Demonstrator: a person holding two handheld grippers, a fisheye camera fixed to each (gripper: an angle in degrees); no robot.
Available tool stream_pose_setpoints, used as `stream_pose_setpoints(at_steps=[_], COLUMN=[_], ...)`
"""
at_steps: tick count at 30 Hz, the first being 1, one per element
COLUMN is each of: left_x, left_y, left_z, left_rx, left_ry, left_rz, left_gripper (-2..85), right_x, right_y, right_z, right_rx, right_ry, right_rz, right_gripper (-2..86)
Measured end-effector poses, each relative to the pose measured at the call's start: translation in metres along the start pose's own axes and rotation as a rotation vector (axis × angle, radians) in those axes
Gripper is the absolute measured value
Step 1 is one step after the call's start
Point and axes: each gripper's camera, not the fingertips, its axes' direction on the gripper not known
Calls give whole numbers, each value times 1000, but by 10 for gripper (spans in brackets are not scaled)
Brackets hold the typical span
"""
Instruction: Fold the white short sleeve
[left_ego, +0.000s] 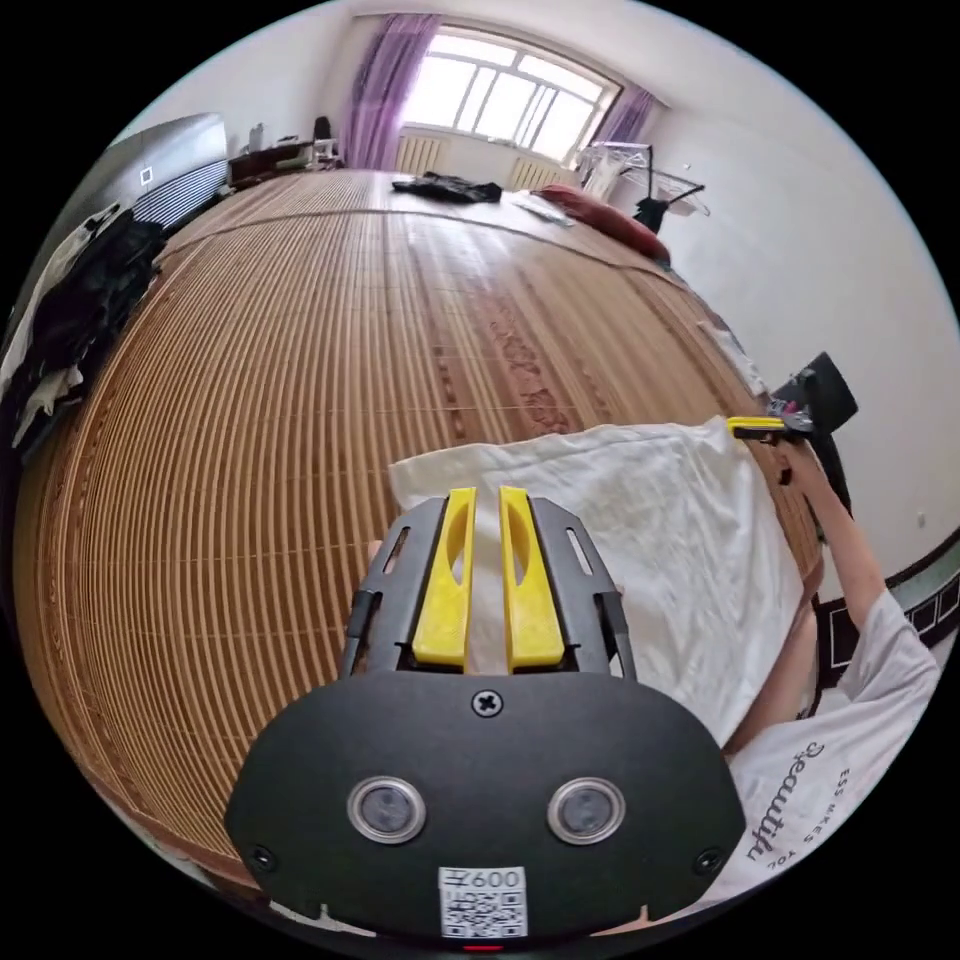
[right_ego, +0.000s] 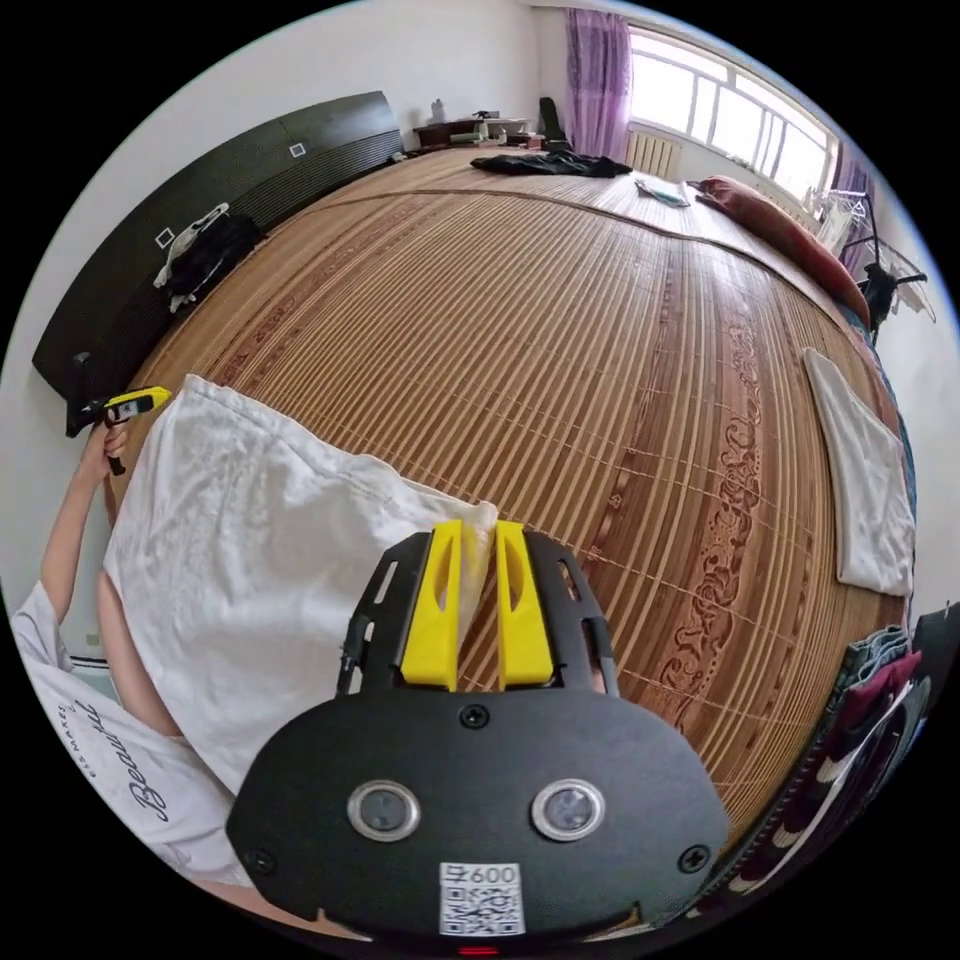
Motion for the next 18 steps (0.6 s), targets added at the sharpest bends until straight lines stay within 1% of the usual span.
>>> stream_pose_setpoints(at_steps=[2, 3, 4, 5, 6, 7, 9, 11, 12, 13, 14, 15, 16, 17, 18], left_x=[1, -1, -3, -3, -3, -3, -1, 6, 8, 16, 35, 48, 82, 123, 165], left_y=[5, 7, 12, 17, 18, 18, 17, 18, 18, 19, 27, 34, 49, 62, 69], left_z=[8, 10, 13, 16, 18, 21, 25, 28, 26, 18, -2, -14, -35, -48, -50], left_rx=[63, 65, 83, 102, 105, 101, 102, 108, 109, 109, 169, 221, 326, 392, 386], left_ry=[-20, -13, -4, -7, -7, -9, -27, -61, -69, -140, -273, -330, -386, -356, -281], left_rz=[40, 18, -14, -12, -13, -13, 0, 21, 30, 47, 64, 82, 173, 339, 504], left_gripper=[14, 13, 12, 10, 10, 9, 9, 8, 8, 8, 7, 7, 7, 6, 6], right_x=[15, 30, 50, 59, 80, 93, 97, 91, 86, 79, 75, 68, 65, 64, 65], right_y=[13, 26, 45, 57, 78, 94, 109, 115, 118, 124, 130, 146, 164, 174, 193], right_z=[-2, -7, -12, -17, -25, -30, -36, -34, -29, -23, -22, -25, -29, -30, -33], right_rx=[23, 81, 143, 197, 279, 340, 393, 350, 259, 151, 110, 77, 59, 56, 60], right_ry=[41, 98, 226, 231, 127, 7, -120, -269, -417, -527, -546, -522, -503, -515, -568], right_rz=[74, 169, 345, 395, 492, 503, 418, 277, 166, 89, 63, 41, 49, 44, 28], right_gripper=[-2, -5, -6, -7, -8, -8, -8, -8, -8, -8, -8, -8, -8, -8, -8])
